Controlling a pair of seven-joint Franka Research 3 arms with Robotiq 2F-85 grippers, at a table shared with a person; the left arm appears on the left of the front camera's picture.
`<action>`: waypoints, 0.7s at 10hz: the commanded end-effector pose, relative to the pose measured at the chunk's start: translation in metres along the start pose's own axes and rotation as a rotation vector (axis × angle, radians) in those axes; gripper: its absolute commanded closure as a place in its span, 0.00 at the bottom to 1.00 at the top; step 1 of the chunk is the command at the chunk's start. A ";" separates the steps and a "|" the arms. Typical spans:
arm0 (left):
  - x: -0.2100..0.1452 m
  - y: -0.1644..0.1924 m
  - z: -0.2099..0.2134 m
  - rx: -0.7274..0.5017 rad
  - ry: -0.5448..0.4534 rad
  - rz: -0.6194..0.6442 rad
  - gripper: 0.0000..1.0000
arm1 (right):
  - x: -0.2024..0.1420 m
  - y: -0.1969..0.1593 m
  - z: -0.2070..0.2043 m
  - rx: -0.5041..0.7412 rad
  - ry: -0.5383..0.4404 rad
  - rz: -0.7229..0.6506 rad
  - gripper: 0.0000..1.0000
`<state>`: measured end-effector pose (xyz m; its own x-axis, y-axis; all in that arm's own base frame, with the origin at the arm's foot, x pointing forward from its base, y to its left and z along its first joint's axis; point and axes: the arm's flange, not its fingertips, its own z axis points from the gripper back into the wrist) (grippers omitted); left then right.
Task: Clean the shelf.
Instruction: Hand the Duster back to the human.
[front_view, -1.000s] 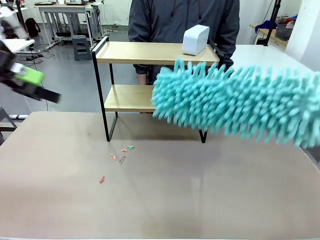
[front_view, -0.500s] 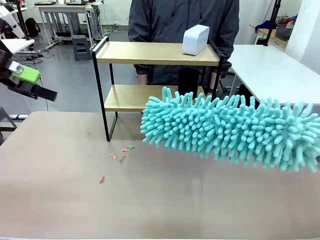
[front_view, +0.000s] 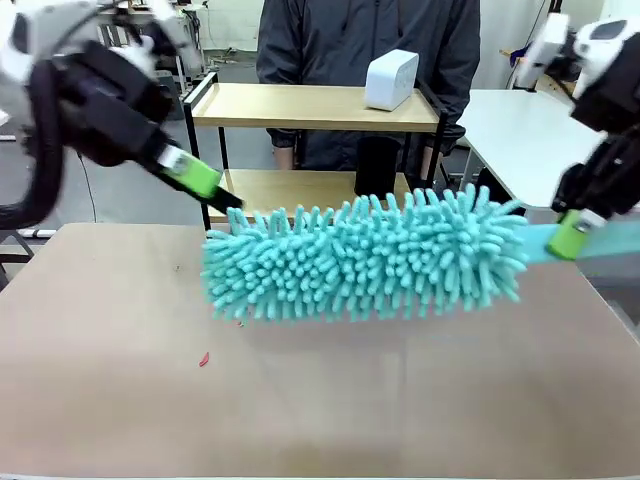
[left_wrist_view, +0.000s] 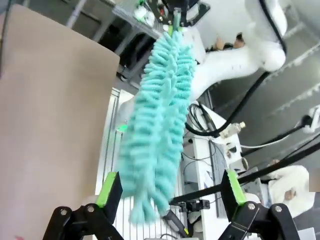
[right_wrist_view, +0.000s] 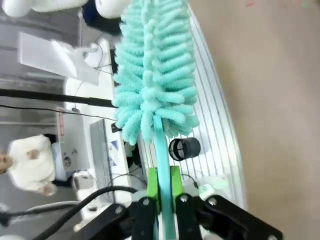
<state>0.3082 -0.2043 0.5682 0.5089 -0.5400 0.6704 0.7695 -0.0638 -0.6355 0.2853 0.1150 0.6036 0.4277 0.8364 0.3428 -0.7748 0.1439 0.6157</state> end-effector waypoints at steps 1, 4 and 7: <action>0.015 0.015 -0.019 -0.051 0.056 -0.053 0.00 | 0.015 -0.008 0.020 0.011 -0.029 0.079 0.88; 0.020 0.011 -0.063 -0.140 0.163 -0.087 0.00 | 0.024 -0.028 0.025 0.063 -0.064 0.096 0.88; 0.018 0.018 -0.077 -0.145 0.177 -0.088 0.00 | 0.019 -0.030 0.023 0.078 -0.079 0.100 0.88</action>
<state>0.2999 -0.2775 0.5396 0.3885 -0.6634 0.6395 0.7286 -0.2037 -0.6539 0.3268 0.1168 0.6060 0.3939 0.8259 0.4034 -0.7712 0.0581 0.6339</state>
